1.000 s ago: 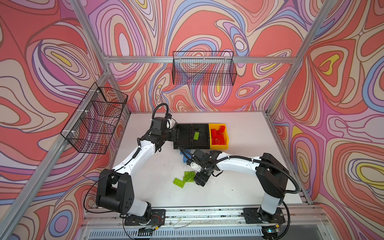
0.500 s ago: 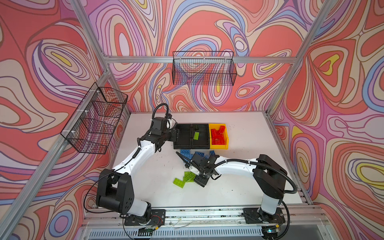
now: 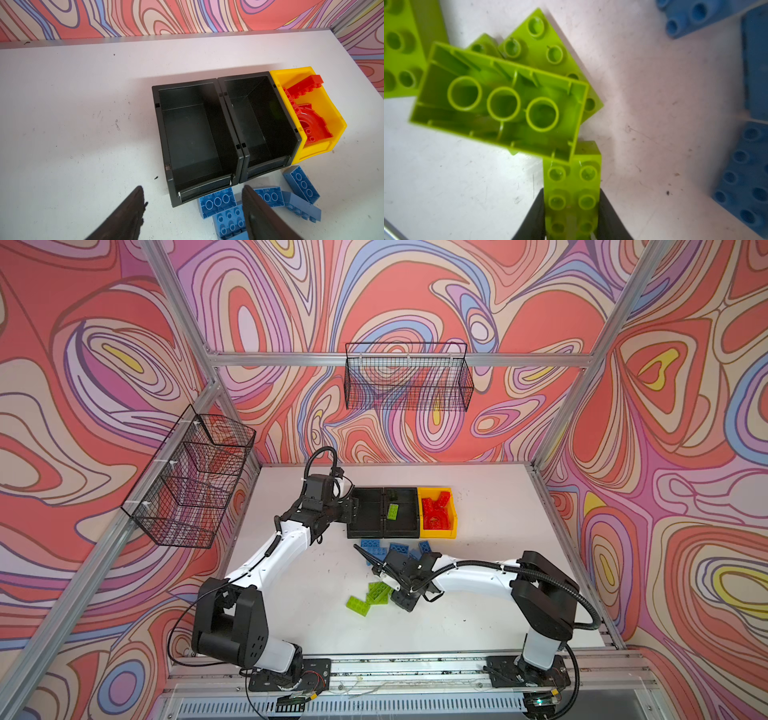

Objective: Sort the legos into containers by color
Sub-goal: 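Lower the right gripper and grasp another lime-green brick, then carry the lime-green brick into the black bin beside the yellow bin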

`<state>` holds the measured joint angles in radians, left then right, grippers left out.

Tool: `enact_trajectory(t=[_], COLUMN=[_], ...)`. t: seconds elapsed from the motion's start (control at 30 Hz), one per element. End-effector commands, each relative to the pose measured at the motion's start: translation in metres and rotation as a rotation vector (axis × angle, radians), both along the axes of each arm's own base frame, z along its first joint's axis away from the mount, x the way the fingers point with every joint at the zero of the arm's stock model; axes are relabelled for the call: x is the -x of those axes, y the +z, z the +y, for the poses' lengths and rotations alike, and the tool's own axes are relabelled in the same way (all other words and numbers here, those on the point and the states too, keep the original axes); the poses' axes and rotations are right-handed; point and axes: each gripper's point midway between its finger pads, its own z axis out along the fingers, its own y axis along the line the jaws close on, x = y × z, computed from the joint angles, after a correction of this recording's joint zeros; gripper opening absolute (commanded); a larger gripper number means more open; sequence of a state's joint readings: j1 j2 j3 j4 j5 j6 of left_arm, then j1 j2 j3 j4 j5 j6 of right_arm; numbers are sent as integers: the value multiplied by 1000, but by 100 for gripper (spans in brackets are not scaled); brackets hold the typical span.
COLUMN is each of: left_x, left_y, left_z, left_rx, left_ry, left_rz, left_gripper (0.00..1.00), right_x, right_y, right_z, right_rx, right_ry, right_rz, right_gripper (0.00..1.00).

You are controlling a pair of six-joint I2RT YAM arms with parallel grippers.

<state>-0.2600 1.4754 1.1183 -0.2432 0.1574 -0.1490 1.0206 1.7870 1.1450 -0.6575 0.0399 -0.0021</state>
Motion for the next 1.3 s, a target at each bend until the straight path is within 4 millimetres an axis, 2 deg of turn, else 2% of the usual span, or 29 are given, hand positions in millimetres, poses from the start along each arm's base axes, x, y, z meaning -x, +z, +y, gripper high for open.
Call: enact_trajectory(t=[0.0, 0.07, 0.2, 0.43, 0.53, 0.63, 0.73, 0.9, 1.07, 1.17, 1.27], left_x=[-2, -2, -3, 0, 1, 1, 2, 2, 2, 2, 2], left_y=[13, 13, 13, 17, 18, 16, 17, 19, 19, 20, 21], left_z=[1, 1, 0, -2, -1, -1, -3, -2, -3, -3, -2], left_rx=[-1, 1, 4, 23, 20, 14, 31, 29, 31, 31, 28], left_ry=[-9, -9, -13, -20, -17, -15, -23, -19, -22, -20, -19], left_rz=[-25, -24, -23, -26, -31, -29, -25, -33, -29, -34, -36], left_gripper=[76, 76, 76, 76, 76, 76, 76, 76, 76, 76, 76], right_x=[-7, -22, -65, -165, -205, -235, -260, -292, -303, -305, -304], right_y=[30, 43, 58, 79, 80, 78, 60, 52, 40, 37, 39], right_z=[-8, -12, -21, -15, -12, -5, -10, -24, -31, -30, -30], right_rx=[-44, -76, -133, -252, -276, -271, -226, -255, -223, -223, -230], right_ry=[-70, -130, -267, -473, -550, -592, -651, -752, -764, -761, -761], right_rz=[-78, -118, -144, -186, -212, -261, -260, -266, -275, -271, -272], right_gripper=[31, 31, 31, 31, 31, 31, 31, 32, 33, 39, 52])
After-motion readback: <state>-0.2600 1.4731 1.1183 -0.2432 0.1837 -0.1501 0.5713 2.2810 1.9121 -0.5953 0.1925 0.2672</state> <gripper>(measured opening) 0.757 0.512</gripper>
